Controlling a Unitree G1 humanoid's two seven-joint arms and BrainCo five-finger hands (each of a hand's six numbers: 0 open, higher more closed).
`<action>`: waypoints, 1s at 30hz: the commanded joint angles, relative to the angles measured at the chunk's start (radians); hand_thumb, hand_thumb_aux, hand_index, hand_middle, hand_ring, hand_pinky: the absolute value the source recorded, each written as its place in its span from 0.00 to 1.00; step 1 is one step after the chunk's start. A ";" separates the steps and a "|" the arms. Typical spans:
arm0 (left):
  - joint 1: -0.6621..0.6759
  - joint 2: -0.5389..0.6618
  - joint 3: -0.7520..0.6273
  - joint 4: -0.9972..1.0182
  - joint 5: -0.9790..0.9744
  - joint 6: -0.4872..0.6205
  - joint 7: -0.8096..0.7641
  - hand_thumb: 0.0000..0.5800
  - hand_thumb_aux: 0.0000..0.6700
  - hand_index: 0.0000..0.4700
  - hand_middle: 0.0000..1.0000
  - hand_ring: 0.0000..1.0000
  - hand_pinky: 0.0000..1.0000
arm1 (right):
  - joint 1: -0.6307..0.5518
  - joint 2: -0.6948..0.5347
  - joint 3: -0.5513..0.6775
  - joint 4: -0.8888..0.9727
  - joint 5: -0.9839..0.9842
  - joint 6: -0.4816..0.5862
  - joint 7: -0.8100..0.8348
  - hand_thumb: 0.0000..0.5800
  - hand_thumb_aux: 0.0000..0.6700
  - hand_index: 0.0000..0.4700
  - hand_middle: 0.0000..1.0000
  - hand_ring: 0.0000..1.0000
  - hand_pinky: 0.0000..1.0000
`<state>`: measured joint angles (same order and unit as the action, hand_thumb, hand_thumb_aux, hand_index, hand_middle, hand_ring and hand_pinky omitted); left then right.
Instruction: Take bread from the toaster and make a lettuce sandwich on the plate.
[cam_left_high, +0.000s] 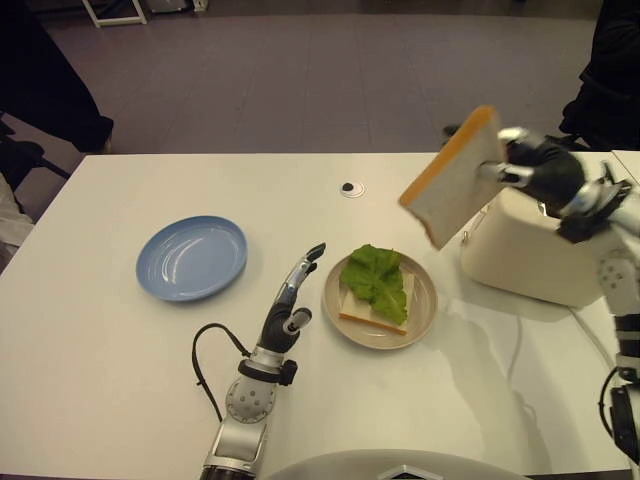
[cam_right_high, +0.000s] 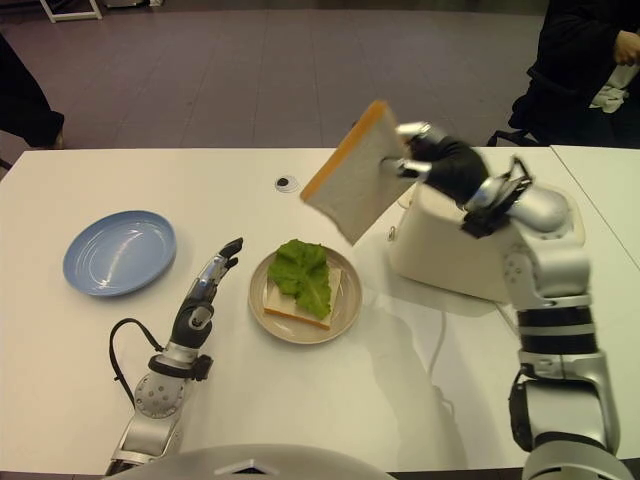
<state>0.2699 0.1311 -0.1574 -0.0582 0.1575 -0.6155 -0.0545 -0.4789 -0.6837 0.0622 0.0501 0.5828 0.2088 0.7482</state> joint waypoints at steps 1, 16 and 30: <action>-0.004 0.003 0.001 0.005 0.058 -0.022 0.018 0.00 0.00 0.00 0.00 0.00 0.00 | 0.040 0.079 0.107 0.068 -0.115 0.075 -0.007 1.00 1.00 1.00 0.00 0.00 0.00; -0.004 0.017 0.001 -0.046 0.284 -0.012 0.086 0.00 0.00 0.00 0.00 0.00 0.00 | -0.003 0.238 0.235 0.379 -0.445 -0.019 0.034 1.00 1.00 1.00 0.00 0.00 0.00; -0.013 0.036 -0.016 -0.031 0.310 -0.008 0.119 0.00 0.00 0.00 0.00 0.00 0.00 | -0.003 0.192 -0.004 0.029 -0.097 0.418 0.222 1.00 1.00 1.00 0.00 0.00 0.00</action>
<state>0.2566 0.1556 -0.1672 -0.1011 0.4597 -0.6327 0.0687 -0.4845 -0.4717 0.0849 0.1232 0.4440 0.5911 0.9545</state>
